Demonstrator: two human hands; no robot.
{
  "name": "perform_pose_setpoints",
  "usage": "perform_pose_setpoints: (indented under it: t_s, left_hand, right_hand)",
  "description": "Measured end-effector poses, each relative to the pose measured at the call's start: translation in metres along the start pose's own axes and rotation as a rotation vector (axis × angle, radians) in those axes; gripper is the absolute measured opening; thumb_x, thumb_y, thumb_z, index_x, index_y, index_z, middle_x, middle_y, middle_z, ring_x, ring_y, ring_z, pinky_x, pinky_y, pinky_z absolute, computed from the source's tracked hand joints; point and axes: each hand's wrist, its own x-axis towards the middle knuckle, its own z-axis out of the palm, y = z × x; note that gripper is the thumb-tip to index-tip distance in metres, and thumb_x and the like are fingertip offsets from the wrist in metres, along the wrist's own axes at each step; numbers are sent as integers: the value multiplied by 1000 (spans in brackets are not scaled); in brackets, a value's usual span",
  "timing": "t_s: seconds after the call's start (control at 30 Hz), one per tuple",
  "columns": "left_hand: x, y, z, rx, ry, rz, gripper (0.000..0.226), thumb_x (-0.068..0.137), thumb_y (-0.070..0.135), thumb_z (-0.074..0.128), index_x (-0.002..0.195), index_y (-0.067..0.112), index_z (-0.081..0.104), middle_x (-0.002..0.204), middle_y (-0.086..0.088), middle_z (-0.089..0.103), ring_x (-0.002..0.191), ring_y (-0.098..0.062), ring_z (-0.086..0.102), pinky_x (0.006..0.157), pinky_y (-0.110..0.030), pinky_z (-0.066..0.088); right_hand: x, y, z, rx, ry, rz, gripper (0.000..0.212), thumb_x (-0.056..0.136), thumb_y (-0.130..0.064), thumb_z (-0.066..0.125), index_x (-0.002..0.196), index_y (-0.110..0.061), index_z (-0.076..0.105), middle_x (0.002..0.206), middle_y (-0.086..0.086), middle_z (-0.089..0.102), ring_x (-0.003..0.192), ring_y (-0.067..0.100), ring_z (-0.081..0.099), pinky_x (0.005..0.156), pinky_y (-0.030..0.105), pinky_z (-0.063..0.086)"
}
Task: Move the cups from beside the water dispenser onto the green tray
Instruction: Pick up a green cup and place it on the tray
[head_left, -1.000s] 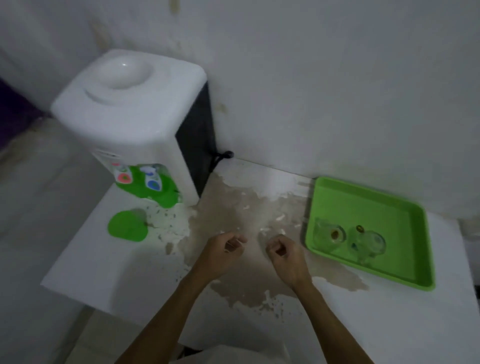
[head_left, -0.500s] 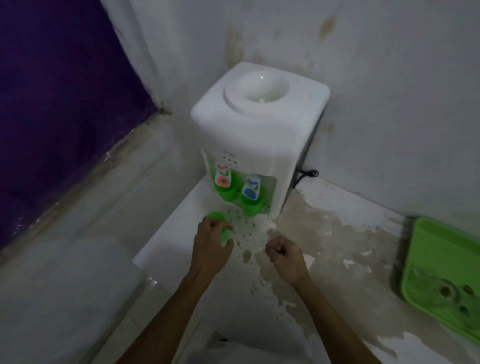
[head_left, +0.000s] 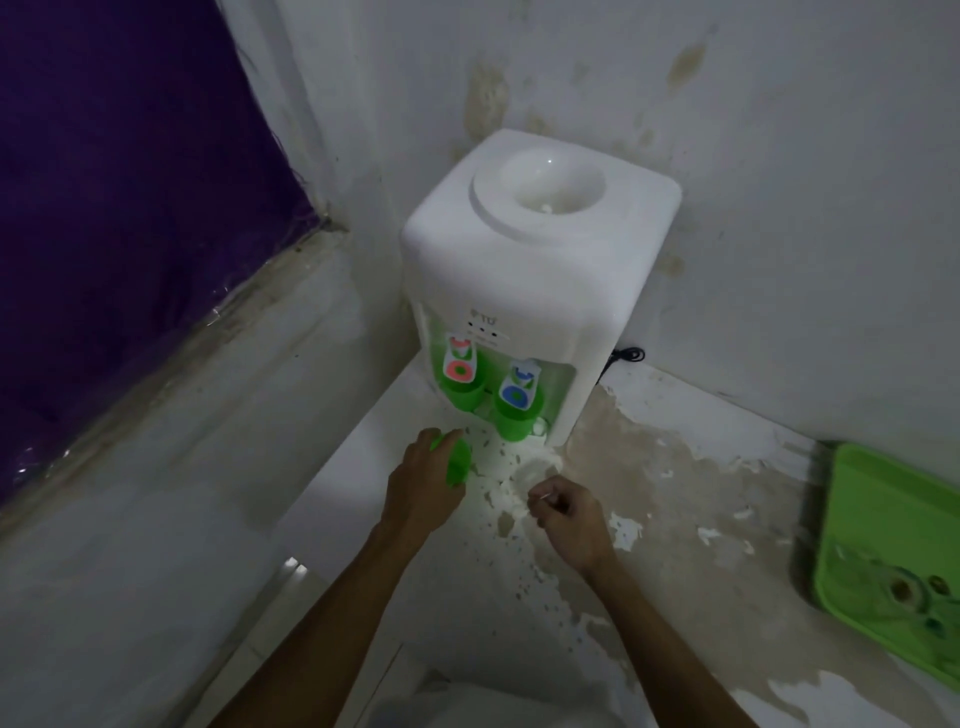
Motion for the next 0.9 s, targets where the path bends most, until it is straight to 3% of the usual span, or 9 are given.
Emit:
perform_pose_setpoints:
  t_s: [0.13,0.23,0.4,0.47,0.53,0.6,0.67,0.77,0.9]
  left_hand:
    - [-5,18,-7,-11,-44,18,73,80,36,73,146,31,42,139,-1,46,121,-26,55,89,-40,53]
    - [-12,45,-9,-70,-70,61,73,78,41,75,143,33,44,139,2,48,121,-24,56,89,-39,52]
    - [-24,104,1,-163,-81,210,74,76,44,78,141,35,45,140,6,48,125,-20,54,93,-42,52]
    - [-29,127,9,-169,-75,276,72,76,44,77,139,37,45,138,6,48,122,-20,56,91,-42,54]
    - [-35,149,17,-162,-77,321,70,76,44,76,138,38,44,136,7,48,119,-19,57,89,-40,55]
    - [-41,169,28,-159,-94,358,69,76,44,76,137,39,45,134,7,48,117,-18,58,86,-39,55]
    - [-46,187,39,-162,-107,388,69,76,44,76,137,40,45,134,8,48,115,-18,58,84,-37,55]
    - [-51,211,54,-174,-132,427,69,77,42,76,138,39,44,134,8,47,113,-17,58,81,-32,53]
    - [-60,243,73,-239,-184,474,73,75,44,73,139,41,40,136,9,45,118,-14,56,89,-42,56]
  right_hand:
    - [-5,4,-2,46,12,30,13,84,-7,66,78,-17,71,72,7,71,64,14,63,64,24,49]
    - [-11,6,-6,226,36,125,10,88,-5,63,82,-9,70,70,7,68,60,14,61,55,20,47]
    - [-19,19,-24,647,83,485,24,94,-30,56,110,-14,65,101,10,72,81,27,70,69,37,57]
    - [-25,20,-39,803,21,557,34,92,-46,54,96,-16,69,82,5,73,67,22,70,66,36,56]
    - [-30,24,-55,983,-4,583,39,94,-48,50,81,-15,67,57,0,66,52,16,63,70,37,54]
    - [-34,33,-72,1090,61,584,37,96,-44,51,88,-13,69,63,5,71,66,21,67,85,43,55]
    - [-40,39,-89,1146,99,592,36,95,-43,53,95,-12,70,82,12,74,81,26,67,82,42,55]
    - [-47,54,-114,1211,154,604,33,94,-42,54,94,-12,69,83,11,73,80,25,66,75,38,54]
    - [-54,75,-153,1219,200,599,31,94,-42,54,89,-14,67,84,8,66,72,21,60,70,34,52]
